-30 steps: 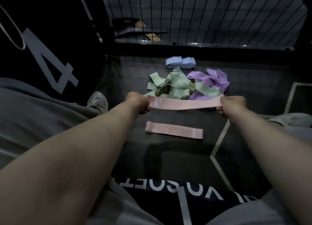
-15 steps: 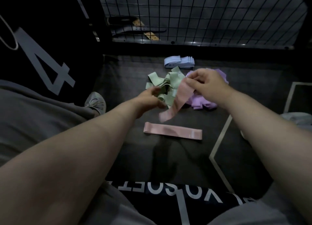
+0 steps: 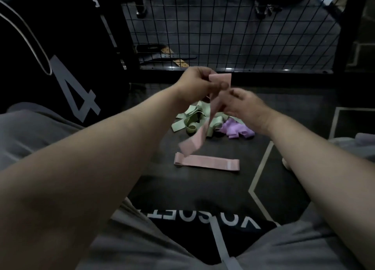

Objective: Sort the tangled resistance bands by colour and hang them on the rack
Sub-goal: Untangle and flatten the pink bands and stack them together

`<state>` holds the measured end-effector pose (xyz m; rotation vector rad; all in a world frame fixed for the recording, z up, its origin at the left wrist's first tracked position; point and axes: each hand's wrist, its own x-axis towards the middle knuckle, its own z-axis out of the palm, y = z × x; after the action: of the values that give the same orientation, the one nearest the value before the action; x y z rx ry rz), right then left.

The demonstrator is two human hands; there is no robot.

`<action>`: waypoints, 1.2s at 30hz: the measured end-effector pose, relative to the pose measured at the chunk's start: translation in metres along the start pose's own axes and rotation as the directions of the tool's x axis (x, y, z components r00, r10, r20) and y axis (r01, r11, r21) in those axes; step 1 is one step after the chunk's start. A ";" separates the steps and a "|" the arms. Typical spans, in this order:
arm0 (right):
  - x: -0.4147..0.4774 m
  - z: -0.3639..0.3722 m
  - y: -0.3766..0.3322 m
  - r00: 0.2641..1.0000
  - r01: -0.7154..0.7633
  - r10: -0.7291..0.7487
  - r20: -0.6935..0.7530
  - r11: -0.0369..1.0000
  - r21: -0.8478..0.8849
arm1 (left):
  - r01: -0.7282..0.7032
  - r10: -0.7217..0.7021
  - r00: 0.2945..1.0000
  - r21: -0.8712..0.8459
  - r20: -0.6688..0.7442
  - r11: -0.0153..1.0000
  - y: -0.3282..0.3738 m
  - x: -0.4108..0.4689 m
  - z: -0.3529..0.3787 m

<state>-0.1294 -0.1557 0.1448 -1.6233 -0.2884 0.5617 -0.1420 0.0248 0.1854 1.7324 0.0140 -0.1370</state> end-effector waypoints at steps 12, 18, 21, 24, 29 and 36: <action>-0.013 -0.015 0.065 0.919 -0.089 0.350 0.184 0.637 -0.766 | 0.211 -0.303 0.859 -0.252 -0.414 0.944 -0.065 -0.006 -0.069; -0.011 -0.031 0.097 0.883 -0.440 0.470 -0.004 0.825 -0.355 | 0.392 -0.567 0.696 -0.429 -0.440 0.814 -0.127 -0.009 -0.078; -0.004 -0.039 0.106 0.821 -0.571 0.550 -0.152 0.783 -0.248 | 0.447 -0.658 0.609 -0.493 -0.443 0.746 -0.146 -0.006 -0.070; 0.011 -0.048 0.120 0.760 -0.619 0.554 -0.338 0.777 -0.118 | 0.518 -0.719 0.570 -0.506 -0.397 0.690 -0.163 0.003 -0.060; 0.036 -0.046 0.148 0.661 -0.683 0.551 -0.509 0.723 -0.105 | 0.629 -0.759 0.499 -0.427 -0.419 0.650 -0.199 0.016 -0.036; 0.043 -0.042 0.212 0.609 -0.763 0.529 -0.591 0.596 -0.252 | 0.783 -0.792 0.450 -0.245 -0.412 0.572 -0.256 0.016 -0.018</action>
<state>-0.1004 -0.1995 -0.0689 -2.3178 0.6534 0.6717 -0.1470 0.0839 -0.0650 1.5623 1.2361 -0.3863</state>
